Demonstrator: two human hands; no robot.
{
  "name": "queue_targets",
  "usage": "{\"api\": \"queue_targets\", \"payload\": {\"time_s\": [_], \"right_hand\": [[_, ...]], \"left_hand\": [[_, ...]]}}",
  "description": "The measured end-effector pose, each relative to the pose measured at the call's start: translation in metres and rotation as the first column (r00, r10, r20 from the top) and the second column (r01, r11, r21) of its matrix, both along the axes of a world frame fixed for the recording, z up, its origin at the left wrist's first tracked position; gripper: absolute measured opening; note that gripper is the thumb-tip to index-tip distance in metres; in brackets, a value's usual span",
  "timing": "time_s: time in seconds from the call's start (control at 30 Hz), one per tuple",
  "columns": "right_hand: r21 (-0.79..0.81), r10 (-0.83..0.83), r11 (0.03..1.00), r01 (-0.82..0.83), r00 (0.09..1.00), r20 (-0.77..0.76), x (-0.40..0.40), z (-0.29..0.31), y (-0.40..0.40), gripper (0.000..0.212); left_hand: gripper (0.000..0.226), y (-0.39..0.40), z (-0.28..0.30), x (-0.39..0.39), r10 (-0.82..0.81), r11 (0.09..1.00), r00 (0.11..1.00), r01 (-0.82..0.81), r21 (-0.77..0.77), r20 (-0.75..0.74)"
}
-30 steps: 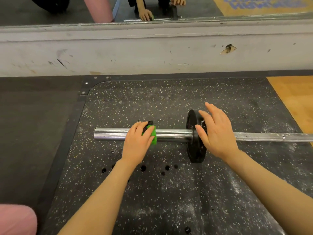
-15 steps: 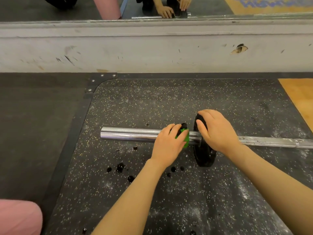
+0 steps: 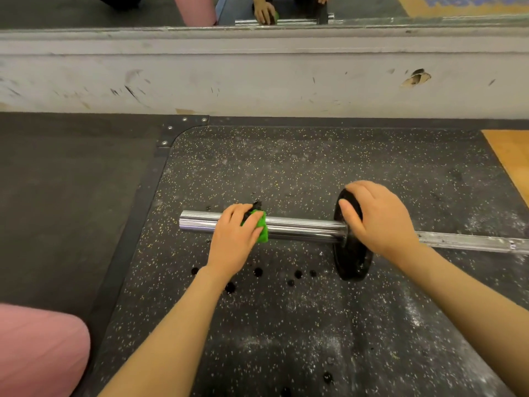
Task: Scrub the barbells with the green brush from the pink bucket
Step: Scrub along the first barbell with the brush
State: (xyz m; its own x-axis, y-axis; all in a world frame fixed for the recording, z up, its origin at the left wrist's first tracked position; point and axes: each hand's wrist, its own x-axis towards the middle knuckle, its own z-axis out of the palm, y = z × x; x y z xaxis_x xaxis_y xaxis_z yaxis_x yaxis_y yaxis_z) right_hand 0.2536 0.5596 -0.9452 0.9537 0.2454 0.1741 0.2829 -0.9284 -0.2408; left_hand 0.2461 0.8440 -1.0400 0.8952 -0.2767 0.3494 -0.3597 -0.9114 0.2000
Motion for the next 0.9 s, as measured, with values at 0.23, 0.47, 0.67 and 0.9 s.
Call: {"api": "queue_targets", "payload": {"time_s": [0.23,0.47,0.67,0.9], "right_hand": [[-0.099,-0.010,0.995,-0.004,0.989,-0.144,0.012,-0.012,0.006,0.058],[-0.093,-0.019,0.996,0.009,0.994,-0.109,-0.006,-0.014,0.008,0.074],[-0.006,-0.027,1.000,0.027,1.000,-0.010,-0.031,-0.006,0.006,0.061],[0.066,-0.046,0.997,0.047,0.999,-0.021,-0.038,-0.009,0.000,0.065]], "left_hand": [[0.026,0.005,0.014,-0.003,-0.004,0.997,0.998,-0.002,-0.077,-0.070],[0.025,0.012,0.026,-0.005,0.187,0.948,0.977,-0.206,-0.241,-0.100],[0.028,0.009,0.023,-0.013,0.226,0.936,0.957,-0.266,-0.233,-0.184],[0.032,0.010,0.018,-0.048,0.280,0.911,0.940,-0.324,-0.256,-0.193]]}}
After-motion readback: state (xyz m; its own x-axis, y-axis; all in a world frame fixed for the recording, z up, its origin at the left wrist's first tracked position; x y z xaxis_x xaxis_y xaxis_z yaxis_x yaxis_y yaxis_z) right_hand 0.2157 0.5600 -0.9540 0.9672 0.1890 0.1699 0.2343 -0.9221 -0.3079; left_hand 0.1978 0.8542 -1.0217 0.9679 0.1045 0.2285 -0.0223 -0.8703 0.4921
